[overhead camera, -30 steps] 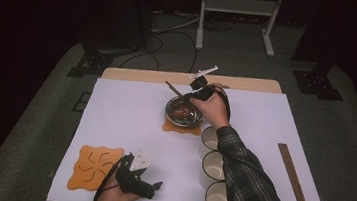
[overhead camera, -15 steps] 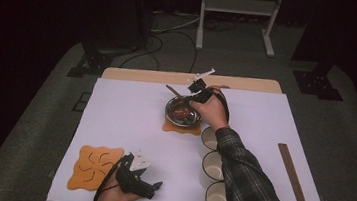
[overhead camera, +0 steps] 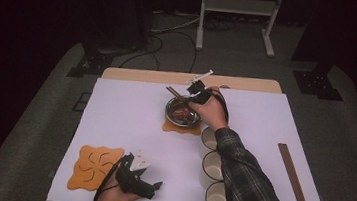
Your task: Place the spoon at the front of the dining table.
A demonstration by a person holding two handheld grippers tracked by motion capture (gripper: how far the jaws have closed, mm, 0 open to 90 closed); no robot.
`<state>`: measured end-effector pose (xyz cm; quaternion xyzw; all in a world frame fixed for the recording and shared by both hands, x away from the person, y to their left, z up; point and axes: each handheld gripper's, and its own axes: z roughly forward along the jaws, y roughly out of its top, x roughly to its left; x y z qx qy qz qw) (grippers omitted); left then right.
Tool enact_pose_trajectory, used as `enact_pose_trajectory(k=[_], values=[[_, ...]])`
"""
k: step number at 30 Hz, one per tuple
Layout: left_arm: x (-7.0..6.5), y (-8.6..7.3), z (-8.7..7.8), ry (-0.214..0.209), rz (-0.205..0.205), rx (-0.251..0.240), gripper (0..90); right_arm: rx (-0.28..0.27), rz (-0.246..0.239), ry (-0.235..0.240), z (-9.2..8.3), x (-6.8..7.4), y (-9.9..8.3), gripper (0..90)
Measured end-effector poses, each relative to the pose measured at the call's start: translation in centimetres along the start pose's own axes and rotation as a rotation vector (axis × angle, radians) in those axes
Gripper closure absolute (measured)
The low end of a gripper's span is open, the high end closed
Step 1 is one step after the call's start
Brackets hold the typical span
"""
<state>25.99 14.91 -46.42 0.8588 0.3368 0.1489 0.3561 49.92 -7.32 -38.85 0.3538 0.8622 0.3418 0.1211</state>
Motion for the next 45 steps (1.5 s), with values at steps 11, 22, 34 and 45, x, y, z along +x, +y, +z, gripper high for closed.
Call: enact_pose_trajectory(k=[11,22,34,45], values=[[0.0,0.0,0.0,0.000,0.000,0.000,0.5,0.010,-0.006,-0.008,0.3,0.0,-0.1,84.1],[0.0,0.0,0.0,0.000,0.000,0.000,0.5,0.022,-0.020,-0.010,0.6,0.2,-0.1,83.9],[0.0,0.0,0.0,0.000,-0.001,0.000,0.5,0.002,-0.020,-0.006,0.4,0.2,0.0,80.2],[0.0,0.0,0.0,-0.001,-0.002,-0.002,0.5,0.020,-0.023,-0.020,-1.5,-0.7,0.1,89.6]])
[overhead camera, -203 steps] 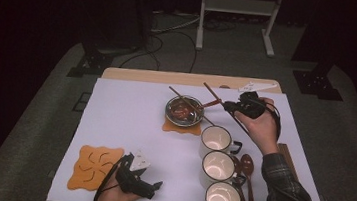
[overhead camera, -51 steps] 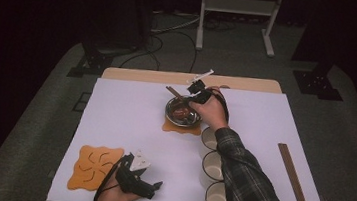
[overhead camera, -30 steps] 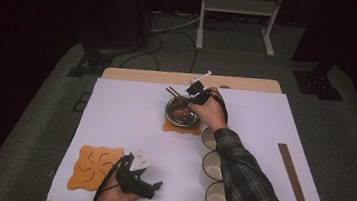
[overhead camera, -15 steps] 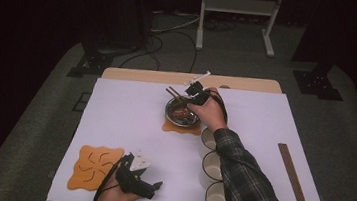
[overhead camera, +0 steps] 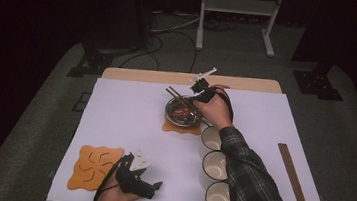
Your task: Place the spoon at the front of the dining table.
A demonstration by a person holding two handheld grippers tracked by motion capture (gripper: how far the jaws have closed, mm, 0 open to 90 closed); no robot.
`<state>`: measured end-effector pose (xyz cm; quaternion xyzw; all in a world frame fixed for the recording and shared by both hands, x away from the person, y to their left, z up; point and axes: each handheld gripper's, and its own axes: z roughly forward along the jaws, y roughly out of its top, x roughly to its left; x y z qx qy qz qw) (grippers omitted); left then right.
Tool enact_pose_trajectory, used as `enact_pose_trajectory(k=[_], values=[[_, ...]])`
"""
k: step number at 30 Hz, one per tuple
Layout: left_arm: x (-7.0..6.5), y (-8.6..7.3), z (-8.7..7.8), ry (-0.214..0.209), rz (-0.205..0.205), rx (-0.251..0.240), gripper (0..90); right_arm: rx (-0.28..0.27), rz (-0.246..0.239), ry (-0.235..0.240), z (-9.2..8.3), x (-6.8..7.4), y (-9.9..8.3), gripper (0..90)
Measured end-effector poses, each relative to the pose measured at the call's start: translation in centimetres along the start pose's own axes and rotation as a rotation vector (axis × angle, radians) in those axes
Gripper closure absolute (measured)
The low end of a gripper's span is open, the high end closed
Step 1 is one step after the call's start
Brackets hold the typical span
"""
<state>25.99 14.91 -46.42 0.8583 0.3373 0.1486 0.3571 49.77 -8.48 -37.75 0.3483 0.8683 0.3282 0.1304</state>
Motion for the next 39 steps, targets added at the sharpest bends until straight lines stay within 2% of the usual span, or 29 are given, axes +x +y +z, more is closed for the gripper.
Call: enact_pose_trajectory(k=[8,14,27,39], values=[[0.0,0.0,0.0,0.000,0.000,0.001,0.5,0.028,0.010,-0.009,-0.8,-1.1,-1.0,89.6],[0.0,0.0,0.0,0.001,0.000,0.000,0.5,0.065,-0.004,-0.001,-1.0,-1.5,-1.4,89.6],[0.0,0.0,0.0,0.000,0.000,0.000,0.5,0.127,-0.008,0.014,-0.4,-1.4,-1.7,89.7],[0.0,0.0,0.0,0.000,0.000,0.001,0.5,0.141,-0.022,0.033,-0.3,-1.1,-1.5,89.7]])
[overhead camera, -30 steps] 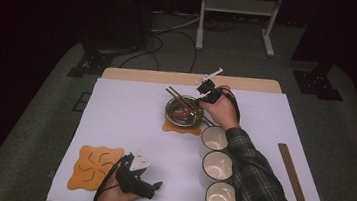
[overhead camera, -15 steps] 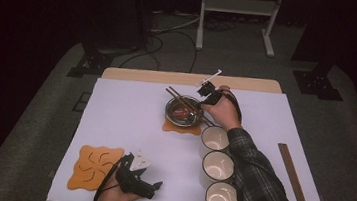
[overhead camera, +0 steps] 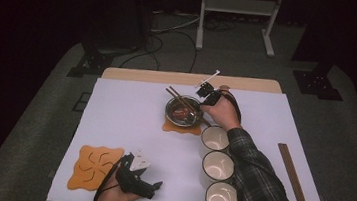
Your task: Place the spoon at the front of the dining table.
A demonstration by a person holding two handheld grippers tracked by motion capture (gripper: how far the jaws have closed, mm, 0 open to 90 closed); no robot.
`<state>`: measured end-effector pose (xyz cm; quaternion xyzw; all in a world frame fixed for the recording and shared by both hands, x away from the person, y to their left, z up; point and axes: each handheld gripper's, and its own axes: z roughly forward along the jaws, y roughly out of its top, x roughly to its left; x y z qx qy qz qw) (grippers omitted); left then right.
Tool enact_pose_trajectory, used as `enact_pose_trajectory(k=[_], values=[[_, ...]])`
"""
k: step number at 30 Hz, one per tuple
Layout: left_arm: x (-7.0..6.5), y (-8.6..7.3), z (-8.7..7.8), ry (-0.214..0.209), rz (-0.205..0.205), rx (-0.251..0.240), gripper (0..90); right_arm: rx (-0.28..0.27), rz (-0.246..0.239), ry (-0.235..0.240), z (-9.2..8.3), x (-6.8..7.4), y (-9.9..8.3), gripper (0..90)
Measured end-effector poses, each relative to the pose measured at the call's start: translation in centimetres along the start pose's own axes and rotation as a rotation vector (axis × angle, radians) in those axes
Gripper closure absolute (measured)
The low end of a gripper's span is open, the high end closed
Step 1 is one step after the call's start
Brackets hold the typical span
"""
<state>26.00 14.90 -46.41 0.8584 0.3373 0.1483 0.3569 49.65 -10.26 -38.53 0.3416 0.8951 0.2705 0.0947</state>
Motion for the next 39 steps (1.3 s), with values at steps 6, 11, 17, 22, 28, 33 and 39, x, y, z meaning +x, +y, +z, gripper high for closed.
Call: enact_pose_trajectory(k=[6,11,17,22,28,33,39], values=[[0.0,0.0,0.0,0.000,0.001,0.000,0.5,0.008,-0.008,0.010,0.1,0.3,0.2,89.7],[0.0,0.0,0.0,0.002,0.002,0.000,0.5,0.011,-0.017,0.015,0.1,0.6,0.5,89.7],[0.0,0.0,0.0,0.001,0.001,0.000,0.5,0.014,-0.027,0.024,0.2,1.0,0.7,89.7],[0.0,0.0,0.0,0.000,0.001,0.000,0.5,0.013,-0.032,0.022,0.2,1.1,0.8,89.7],[0.0,0.0,0.0,0.000,0.000,0.000,0.5,-0.003,-0.025,0.024,-0.3,0.9,0.7,89.3],[0.0,0.0,0.0,0.001,0.000,0.000,0.5,-0.021,-0.019,0.050,-0.5,1.0,0.7,79.0],[0.0,0.0,0.0,0.001,0.000,0.000,0.5,-0.020,-0.018,0.058,-0.2,1.3,0.9,71.8]])
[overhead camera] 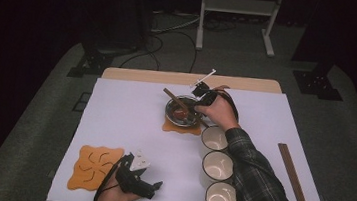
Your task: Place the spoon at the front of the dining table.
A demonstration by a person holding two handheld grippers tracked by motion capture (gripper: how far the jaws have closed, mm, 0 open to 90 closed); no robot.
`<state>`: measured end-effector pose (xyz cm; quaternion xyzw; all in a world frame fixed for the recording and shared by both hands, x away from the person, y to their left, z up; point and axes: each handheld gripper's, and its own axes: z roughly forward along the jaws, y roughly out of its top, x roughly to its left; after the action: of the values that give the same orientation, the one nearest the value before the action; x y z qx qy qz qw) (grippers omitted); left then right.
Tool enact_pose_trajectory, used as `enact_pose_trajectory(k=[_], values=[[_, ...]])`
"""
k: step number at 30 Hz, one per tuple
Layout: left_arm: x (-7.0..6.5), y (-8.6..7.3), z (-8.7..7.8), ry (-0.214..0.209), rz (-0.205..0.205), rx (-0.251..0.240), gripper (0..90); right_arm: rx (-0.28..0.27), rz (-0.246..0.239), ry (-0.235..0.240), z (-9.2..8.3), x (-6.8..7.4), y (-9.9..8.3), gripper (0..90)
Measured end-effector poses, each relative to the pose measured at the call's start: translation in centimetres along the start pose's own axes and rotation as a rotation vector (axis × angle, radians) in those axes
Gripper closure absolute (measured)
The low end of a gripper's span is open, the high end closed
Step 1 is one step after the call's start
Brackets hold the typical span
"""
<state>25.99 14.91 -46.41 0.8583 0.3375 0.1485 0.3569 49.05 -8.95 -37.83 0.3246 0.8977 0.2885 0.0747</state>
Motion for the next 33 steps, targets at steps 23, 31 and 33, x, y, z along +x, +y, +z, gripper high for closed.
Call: enact_pose_trajectory(k=[23,31,33], values=[[0.0,0.0,0.0,0.000,0.000,0.000,0.5,0.064,0.010,-0.006,0.9,0.1,0.2,77.9],[0.0,0.0,0.0,0.000,0.000,-0.001,0.5,0.073,0.021,-0.009,1.4,0.3,1.1,78.1],[0.0,0.0,0.0,0.000,0.001,-0.002,0.5,0.075,0.020,-0.009,1.6,0.3,1.3,78.0]])
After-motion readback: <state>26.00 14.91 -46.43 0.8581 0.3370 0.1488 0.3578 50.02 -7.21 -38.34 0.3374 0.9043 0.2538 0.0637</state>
